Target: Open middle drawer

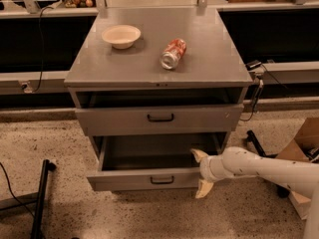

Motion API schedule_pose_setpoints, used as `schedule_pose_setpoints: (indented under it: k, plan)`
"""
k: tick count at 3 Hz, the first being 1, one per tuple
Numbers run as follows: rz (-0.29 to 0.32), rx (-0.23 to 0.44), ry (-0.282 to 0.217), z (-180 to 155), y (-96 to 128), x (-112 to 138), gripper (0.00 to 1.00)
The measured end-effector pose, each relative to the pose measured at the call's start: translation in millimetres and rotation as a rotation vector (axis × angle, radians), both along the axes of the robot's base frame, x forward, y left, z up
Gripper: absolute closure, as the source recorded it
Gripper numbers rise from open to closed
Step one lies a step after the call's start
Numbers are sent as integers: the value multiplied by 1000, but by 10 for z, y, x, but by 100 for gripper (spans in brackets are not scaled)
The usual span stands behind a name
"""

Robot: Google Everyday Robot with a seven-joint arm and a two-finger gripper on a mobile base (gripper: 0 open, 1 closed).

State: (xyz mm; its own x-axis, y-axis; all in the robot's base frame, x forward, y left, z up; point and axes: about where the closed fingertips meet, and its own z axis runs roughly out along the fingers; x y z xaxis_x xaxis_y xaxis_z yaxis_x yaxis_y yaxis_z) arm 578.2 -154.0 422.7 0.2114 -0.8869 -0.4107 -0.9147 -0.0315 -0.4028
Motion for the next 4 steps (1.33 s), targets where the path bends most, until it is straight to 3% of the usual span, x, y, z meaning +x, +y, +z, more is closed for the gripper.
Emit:
schedule_pose_setpoints:
  k: [1,4]
  plan:
    - [30,5,27,-54,43,-90,0]
    - [82,-54,161,-162,94,-506,60]
